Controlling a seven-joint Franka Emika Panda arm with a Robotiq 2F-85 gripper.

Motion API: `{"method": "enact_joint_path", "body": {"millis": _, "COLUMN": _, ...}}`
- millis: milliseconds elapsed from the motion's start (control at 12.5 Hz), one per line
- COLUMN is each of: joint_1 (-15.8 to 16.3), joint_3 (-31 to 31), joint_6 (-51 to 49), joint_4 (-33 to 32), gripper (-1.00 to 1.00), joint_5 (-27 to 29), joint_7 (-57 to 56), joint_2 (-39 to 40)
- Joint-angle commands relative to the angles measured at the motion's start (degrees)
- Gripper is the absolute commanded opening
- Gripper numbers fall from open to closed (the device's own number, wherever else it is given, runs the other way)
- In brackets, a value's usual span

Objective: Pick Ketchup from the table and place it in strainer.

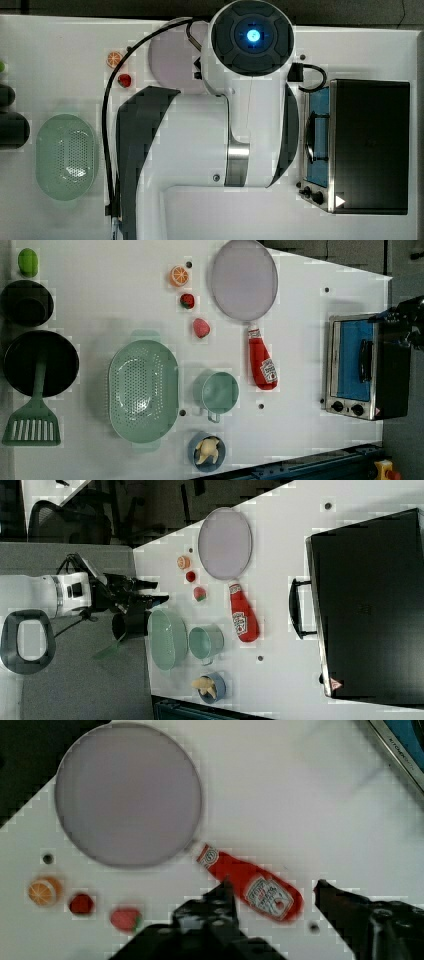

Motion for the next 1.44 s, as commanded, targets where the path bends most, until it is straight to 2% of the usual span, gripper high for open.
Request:
{"method": "enact_joint_path", "body": {"millis": 80, "joint_1": -6.0, "joint_3": 3.3, "joint_6": -13.6, "joint_4": -6.9, "gripper": 0.59, "joint_5": 0.6, "joint_7": 5.3, "joint_2": -17.8}}
{"method": "enact_joint_path", "body": {"millis": 240, "joint_1": -5.9, "joint_3": 3.6, "joint_6": -13.5, "joint_4": -7.8, "gripper": 1.00, "joint_5": 0.6, "joint_7": 5.1, "joint_2": -17.3}}
{"method": "enact_joint_path", "body": {"millis": 480, "joint_1": -5.8, "joint_3": 5.1, "joint_6": -11.0, "joint_4": -10.7, "gripper": 1.00, "joint_5": 0.6, "joint_7": 0.5, "joint_2": -15.1}}
{"method": "enact_joint_path", "body": {"millis": 800, "joint_1": -5.6, "joint_3": 7.0, "joint_6": -0.9, "joint_4": -16.0, "gripper": 1.00, "joint_5": 0.6, "joint_7": -7.9, "joint_2": -9.7}}
{"method": "enact_joint_path", "body": {"millis": 1440, "joint_1": -5.2, "joint_3": 8.4, "joint_6": 23.0, "joint_4": -26.7, "gripper": 1.00, "joint_5": 0.6, "joint_7": -37.6, "joint_2": 2.8}}
